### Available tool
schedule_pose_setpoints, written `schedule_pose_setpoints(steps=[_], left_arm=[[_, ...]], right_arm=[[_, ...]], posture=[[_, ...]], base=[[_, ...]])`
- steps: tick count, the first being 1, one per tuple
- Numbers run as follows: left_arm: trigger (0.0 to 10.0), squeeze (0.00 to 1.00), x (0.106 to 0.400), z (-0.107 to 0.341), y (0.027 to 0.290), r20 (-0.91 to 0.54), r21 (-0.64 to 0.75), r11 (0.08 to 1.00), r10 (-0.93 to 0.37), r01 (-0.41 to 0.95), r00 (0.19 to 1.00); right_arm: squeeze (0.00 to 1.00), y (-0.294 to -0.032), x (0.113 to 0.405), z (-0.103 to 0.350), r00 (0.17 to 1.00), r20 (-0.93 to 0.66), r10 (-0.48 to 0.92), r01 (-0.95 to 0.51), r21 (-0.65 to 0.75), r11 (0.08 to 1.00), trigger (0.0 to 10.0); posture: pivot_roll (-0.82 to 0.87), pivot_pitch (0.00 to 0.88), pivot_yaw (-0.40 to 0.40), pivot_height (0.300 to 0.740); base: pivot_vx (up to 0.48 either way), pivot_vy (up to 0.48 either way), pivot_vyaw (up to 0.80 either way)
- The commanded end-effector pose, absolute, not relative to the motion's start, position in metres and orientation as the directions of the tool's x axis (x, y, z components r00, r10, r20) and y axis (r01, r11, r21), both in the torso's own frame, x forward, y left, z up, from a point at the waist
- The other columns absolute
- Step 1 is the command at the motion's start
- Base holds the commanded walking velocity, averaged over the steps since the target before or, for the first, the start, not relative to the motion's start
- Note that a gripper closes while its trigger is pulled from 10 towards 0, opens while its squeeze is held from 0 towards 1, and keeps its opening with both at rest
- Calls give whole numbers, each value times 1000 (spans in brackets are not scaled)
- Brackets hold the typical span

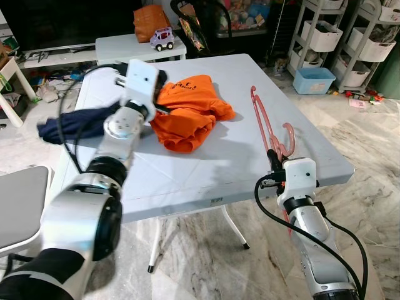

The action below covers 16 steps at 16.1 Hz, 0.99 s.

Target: Hang hanger

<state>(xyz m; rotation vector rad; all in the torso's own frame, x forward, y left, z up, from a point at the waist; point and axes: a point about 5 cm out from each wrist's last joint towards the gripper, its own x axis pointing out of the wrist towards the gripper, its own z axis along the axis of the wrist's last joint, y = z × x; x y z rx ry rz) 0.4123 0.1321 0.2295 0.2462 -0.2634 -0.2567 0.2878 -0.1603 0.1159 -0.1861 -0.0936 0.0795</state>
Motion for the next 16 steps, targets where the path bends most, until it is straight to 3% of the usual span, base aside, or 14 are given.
schedule_pose_setpoints(steps=[1,6,8,10,11,14,16], left_arm=[[10000,0,412,241,125,273,249,938,-307,241,912],[10000,0,394,250,32,380,79,856,-499,511,778],[10000,0,387,241,20,379,20,839,-510,544,772],[10000,27,385,222,28,343,27,844,-511,536,788],[10000,1000,385,208,43,315,12,862,-485,507,816],[10000,1000,389,165,115,157,83,959,-281,270,947],[10000,1000,389,147,183,-24,133,990,-34,37,999]], right_arm=[[0,-158,290,113,993,61,96,-84,-181,980,10000],[0,-161,289,112,995,63,74,-62,-178,982,10000],[0,-160,288,110,995,61,73,-61,-177,982,10000],[0,-159,288,109,996,57,74,-63,-177,982,10000],[0,-158,289,109,995,56,77,-66,-177,982,10000],[0,-157,291,108,994,47,96,-86,-179,980,10000],[0,-155,294,107,992,33,124,-116,-189,975,10000]], posture=[[-165,17,33,740],[-185,13,50,740],[-184,10,51,740],[-181,8,48,740],[-179,7,46,740],[-157,0,32,740],[-142,0,23,740]], base=[[0,0,0],[0,0,0],[0,0,0],[0,0,0],[0,0,0],[0,0,0],[0,0,0]])
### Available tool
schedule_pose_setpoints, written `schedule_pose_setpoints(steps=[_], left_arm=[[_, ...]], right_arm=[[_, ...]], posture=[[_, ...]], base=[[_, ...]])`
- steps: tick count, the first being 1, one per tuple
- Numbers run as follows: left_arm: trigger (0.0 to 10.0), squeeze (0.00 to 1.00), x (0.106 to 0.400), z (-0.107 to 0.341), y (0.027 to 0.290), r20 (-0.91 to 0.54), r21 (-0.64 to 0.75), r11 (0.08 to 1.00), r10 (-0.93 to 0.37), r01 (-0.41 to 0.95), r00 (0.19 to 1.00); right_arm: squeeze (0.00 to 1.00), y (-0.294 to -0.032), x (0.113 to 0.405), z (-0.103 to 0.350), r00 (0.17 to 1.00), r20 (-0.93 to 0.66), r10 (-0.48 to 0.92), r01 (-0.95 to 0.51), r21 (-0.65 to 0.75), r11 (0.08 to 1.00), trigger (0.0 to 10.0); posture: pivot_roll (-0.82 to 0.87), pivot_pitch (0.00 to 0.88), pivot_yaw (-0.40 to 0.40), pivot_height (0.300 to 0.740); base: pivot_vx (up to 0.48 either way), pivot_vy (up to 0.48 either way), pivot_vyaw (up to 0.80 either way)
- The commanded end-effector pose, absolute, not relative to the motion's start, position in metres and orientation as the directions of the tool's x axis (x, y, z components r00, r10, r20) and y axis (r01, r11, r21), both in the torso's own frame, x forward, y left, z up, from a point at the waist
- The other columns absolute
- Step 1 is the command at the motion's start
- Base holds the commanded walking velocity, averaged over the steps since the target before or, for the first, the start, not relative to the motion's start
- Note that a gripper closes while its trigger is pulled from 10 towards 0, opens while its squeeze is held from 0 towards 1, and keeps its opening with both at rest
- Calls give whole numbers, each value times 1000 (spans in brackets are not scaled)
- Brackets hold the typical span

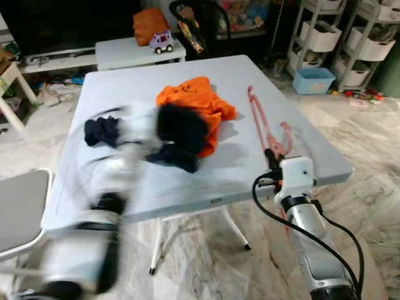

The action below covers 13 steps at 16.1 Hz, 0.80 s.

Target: Hang hanger

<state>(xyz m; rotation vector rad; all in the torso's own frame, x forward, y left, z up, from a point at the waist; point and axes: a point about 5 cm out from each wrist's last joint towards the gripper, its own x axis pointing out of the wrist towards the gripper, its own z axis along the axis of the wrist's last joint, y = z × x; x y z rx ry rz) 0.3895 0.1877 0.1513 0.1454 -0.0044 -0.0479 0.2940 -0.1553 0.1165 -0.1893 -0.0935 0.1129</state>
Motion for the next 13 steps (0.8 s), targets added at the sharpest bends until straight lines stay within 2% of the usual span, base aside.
schedule_pose_setpoints(steps=[1,2,3,4,5,6,7,9,10,12,13], left_arm=[[10000,1000,390,160,206,2,206,978,15,-15,1000],[10000,1000,390,168,218,17,319,947,40,-43,999],[10000,1000,390,169,222,-13,310,951,12,-7,1000],[10000,1000,386,156,229,-145,254,965,-35,71,989],[10000,1000,378,135,231,-293,295,936,-104,193,951],[10000,1000,370,123,231,-365,293,914,-163,279,917],[10000,1000,364,116,235,-399,321,897,-164,305,902],[10000,1000,354,126,241,-372,468,812,-179,350,911],[10000,1000,350,130,244,-361,481,810,-167,337,918],[10000,1000,342,146,234,-236,411,862,-215,297,948],[10000,1000,334,156,216,-95,279,916,-272,288,958]], right_arm=[[0,-154,295,108,991,34,133,-124,-190,974,10000],[0,-154,296,108,990,32,136,-128,-190,973,10000],[0,-153,297,108,990,29,141,-133,-189,973,10000],[0,-151,298,107,988,24,152,-145,-188,972,10000],[0,-148,298,106,987,19,162,-156,-187,970,10000],[0,-146,299,106,986,18,166,-160,-187,969,10000],[0,-146,299,106,986,18,167,-161,-186,969,10000],[0,-149,296,103,986,12,166,-161,-185,970,10000],[0,-150,295,102,986,9,164,-159,-185,970,10000],[0,-150,294,100,987,3,163,-160,-182,970,10000],[0,-149,294,100,986,3,166,-163,-181,970,10000]], posture=[[-133,0,19,740],[-124,0,17,740],[-117,0,16,740],[-108,0,16,740],[-106,0,16,740],[-108,0,17,740],[-111,0,18,740],[-116,0,22,740],[-116,0,22,740],[-111,0,22,740],[-106,0,23,740]], base=[[0,0,0],[0,0,0],[0,0,0],[0,0,0],[0,0,0],[0,0,0],[0,0,0],[0,0,0],[0,0,0],[0,0,0],[0,0,0]])
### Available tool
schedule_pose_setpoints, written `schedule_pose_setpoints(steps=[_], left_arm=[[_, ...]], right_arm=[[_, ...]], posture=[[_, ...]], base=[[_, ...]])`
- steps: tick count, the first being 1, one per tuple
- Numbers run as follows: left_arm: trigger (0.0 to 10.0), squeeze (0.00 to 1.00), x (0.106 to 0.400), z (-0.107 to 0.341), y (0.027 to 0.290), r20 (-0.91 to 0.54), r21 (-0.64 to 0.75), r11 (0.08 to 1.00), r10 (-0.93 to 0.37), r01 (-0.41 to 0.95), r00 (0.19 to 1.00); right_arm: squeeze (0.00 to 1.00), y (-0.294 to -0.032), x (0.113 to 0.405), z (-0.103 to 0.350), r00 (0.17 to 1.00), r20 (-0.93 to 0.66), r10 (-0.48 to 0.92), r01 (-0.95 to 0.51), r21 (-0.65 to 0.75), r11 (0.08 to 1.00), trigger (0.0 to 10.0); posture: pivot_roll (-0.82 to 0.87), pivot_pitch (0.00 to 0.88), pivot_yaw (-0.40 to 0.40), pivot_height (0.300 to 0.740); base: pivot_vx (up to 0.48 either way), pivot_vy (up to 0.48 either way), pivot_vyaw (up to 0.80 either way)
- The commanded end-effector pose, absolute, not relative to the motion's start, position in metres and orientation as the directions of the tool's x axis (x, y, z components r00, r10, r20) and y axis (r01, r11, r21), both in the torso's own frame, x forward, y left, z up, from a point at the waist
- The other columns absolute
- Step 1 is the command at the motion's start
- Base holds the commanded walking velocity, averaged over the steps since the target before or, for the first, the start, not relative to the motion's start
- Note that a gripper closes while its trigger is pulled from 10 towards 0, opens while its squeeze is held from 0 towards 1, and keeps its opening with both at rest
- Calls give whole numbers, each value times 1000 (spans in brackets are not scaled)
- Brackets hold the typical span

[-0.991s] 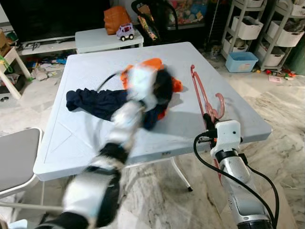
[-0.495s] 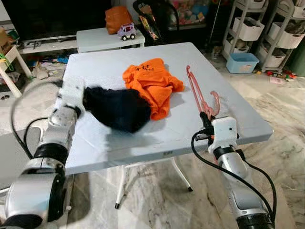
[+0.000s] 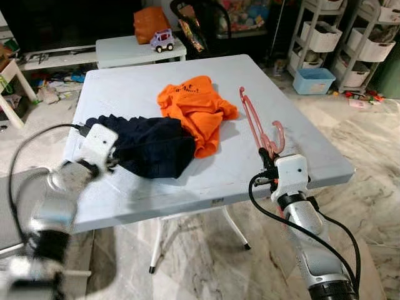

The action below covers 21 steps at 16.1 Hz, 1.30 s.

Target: Hang hanger

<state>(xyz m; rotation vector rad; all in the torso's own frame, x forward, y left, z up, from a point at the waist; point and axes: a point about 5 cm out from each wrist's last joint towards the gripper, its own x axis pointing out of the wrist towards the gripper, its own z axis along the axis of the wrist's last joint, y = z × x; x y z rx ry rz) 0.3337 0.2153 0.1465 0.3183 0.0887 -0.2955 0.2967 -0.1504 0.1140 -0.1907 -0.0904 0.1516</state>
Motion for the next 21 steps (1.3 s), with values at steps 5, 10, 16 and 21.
schedule_pose_setpoints(steps=[5,10,16,21], left_arm=[[10000,1000,296,139,178,91,69,994,-87,80,992],[10000,1000,286,121,161,29,51,998,-44,42,999],[10000,0,293,129,158,51,79,997,-24,20,998],[10000,0,293,129,151,44,77,995,-66,63,997]], right_arm=[[0,-148,296,100,985,4,175,-171,-181,969,10000],[0,-146,299,103,984,14,178,-173,-175,969,10000],[0,-148,301,101,987,4,160,-157,-178,972,10000],[0,-147,300,100,988,3,157,-154,-166,974,10000]], posture=[[-94,0,16,740],[-101,0,12,740],[-111,0,16,740],[-117,0,26,740]], base=[[0,0,0],[0,0,0],[-42,0,0],[-384,0,0]])
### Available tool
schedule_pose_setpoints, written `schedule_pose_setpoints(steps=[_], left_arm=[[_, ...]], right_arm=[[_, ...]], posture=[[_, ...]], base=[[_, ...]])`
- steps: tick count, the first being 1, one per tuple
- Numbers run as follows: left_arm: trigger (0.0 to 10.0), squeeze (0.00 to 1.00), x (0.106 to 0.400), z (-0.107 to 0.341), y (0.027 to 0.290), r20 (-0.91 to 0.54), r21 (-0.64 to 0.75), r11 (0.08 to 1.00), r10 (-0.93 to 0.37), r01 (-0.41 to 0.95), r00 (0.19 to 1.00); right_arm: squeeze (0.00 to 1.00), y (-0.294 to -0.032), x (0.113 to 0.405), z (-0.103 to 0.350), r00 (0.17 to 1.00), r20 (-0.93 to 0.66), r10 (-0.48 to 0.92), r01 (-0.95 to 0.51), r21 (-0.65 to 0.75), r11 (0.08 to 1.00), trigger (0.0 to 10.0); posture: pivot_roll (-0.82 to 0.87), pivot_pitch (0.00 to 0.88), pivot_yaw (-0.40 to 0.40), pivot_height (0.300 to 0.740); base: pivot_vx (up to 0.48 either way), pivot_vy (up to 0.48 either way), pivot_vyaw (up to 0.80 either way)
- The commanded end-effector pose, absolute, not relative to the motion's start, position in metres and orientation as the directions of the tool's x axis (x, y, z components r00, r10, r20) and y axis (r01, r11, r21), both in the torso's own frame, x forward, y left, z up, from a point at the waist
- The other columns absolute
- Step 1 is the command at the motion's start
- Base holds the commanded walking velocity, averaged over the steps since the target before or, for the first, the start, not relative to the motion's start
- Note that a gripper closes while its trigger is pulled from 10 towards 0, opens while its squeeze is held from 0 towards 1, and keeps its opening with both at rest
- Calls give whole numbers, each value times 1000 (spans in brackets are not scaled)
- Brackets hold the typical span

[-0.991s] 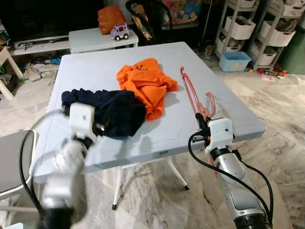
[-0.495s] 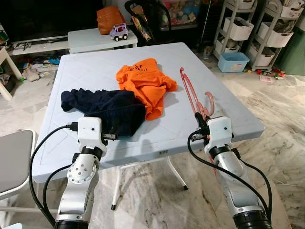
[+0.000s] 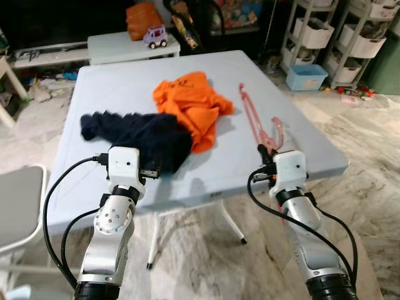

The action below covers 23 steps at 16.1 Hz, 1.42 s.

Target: Hang hanger

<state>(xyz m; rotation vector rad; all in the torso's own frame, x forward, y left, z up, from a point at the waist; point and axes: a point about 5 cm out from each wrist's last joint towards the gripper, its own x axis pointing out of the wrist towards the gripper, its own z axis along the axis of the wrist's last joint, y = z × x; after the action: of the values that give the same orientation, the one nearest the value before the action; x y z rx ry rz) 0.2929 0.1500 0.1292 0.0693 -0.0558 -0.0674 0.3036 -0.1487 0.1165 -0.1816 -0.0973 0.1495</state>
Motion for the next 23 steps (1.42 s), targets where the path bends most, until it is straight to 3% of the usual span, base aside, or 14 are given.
schedule_pose_setpoints(steps=[1,8,10,14,18,23], left_arm=[[10000,0,293,129,150,48,86,994,-72,68,996],[10000,0,293,128,148,46,82,993,-87,83,995],[10000,0,292,127,143,52,38,984,-178,176,983],[10000,0,292,121,142,31,4,979,-202,202,979],[10000,0,291,101,145,-36,-66,979,-194,192,980],[10000,0,284,54,151,-196,-60,980,-198,190,961]], right_arm=[[0,-147,300,99,988,0,156,-154,-167,974,10000],[0,-149,299,97,989,-6,148,-147,-169,975,10000],[0,-150,299,97,990,-4,142,-141,-170,975,10000],[0,-154,298,95,992,-6,123,-123,-171,978,10000],[0,-158,297,91,994,-25,108,-111,-174,979,10000],[0,-166,295,64,989,-145,32,-50,-124,991,10000]], posture=[[-117,0,25,740],[-120,0,28,740],[-126,0,31,740],[-133,0,31,740],[-137,0,28,740],[-133,0,19,740]], base=[[-480,0,0],[-392,0,0],[0,0,0],[0,0,0],[0,0,0],[0,0,0]])
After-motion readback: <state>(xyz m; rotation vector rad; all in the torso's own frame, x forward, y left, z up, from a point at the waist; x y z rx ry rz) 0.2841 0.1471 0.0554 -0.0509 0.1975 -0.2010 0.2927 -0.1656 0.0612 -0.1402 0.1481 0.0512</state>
